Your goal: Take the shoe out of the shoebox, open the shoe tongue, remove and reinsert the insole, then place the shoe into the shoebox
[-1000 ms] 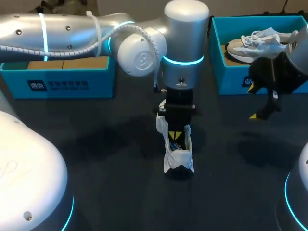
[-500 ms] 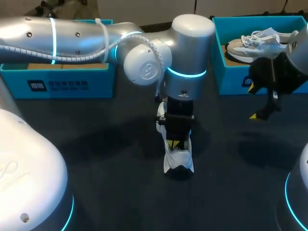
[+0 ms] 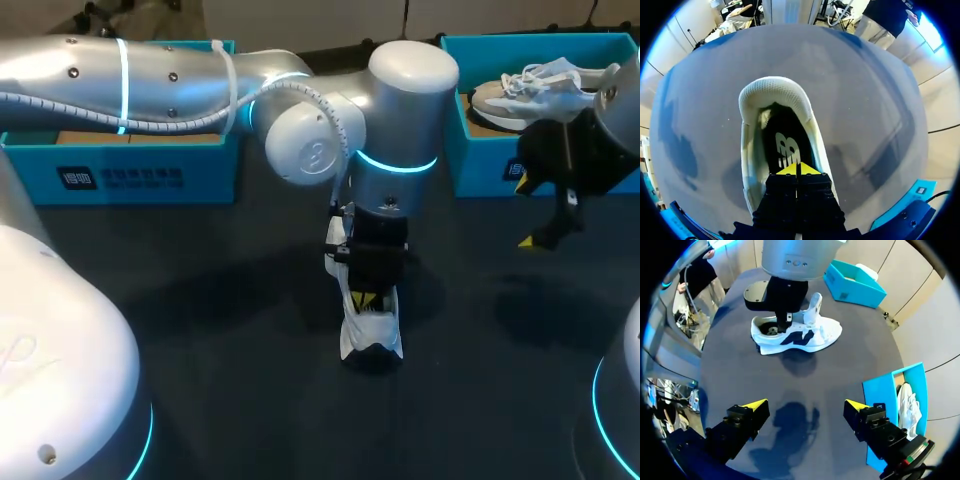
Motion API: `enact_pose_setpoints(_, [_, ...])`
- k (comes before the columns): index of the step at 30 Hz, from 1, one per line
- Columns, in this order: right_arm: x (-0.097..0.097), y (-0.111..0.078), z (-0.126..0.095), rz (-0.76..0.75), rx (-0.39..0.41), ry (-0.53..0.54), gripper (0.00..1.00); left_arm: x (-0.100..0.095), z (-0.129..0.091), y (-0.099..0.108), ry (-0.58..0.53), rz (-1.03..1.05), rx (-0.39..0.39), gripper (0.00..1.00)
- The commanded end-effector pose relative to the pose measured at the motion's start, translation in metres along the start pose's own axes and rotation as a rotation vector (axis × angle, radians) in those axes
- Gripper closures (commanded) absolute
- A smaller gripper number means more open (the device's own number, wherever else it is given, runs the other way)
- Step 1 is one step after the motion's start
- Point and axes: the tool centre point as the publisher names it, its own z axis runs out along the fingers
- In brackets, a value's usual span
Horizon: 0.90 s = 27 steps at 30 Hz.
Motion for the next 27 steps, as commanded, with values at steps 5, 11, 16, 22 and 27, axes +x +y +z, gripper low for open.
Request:
enact_pose_setpoints(5, [0.001, 0.0, 0.0, 0.0, 0.002, -0.001, 0.0, 0.002, 0.008, -0.003, 0.012, 0.006, 0.007, 1.0])
enact_pose_setpoints(11, [0.001, 0.0, 0.0, 0.0, 0.002, -0.001, 0.0, -0.005, 0.025, -0.006, 0.017, 0.01, 0.013, 1.0])
enact_pose_setpoints(16, [0.001, 0.0, 0.0, 0.0, 0.002, -0.001, 0.0, -0.009, 0.034, -0.006, -0.01, 0.004, 0.0, 1.0])
enact_pose_setpoints(22, [0.001, 0.0, 0.0, 0.0, 0.002, -0.001, 0.0, -0.013, 0.034, -0.008, -0.055, -0.016, -0.004, 1.0])
enact_pose_setpoints(27, [0.001, 0.0, 0.0, 0.0, 0.002, -0.001, 0.0, -0.007, 0.011, -0.016, -0.038, -0.046, -0.035, 1.0])
